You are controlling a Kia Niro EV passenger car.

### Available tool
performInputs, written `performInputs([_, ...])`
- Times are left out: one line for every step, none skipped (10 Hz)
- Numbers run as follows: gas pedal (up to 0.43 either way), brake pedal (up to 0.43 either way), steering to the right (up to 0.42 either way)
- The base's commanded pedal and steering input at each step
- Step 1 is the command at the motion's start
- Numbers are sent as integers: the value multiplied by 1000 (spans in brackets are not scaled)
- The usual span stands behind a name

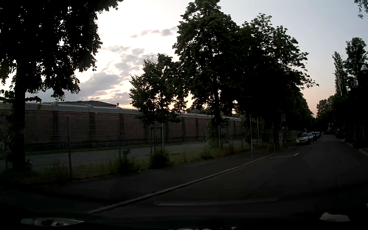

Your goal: Follow the waypoints while adhering to traffic rules and regulations

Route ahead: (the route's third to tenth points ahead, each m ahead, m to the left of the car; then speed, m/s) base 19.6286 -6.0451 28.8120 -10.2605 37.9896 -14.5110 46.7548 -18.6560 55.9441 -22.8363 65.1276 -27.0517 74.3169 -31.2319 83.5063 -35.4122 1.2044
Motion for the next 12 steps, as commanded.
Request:
performInputs([28,0,-100])
performInputs([28,0,-56])
performInputs([28,0,-11])
performInputs([28,0,31])
performInputs([28,0,79])
performInputs([28,0,127])
performInputs([28,0,162])
performInputs([28,0,210])
performInputs([28,0,249])
performInputs([28,0,290])
performInputs([28,0,328])
performInputs([39,0,359])
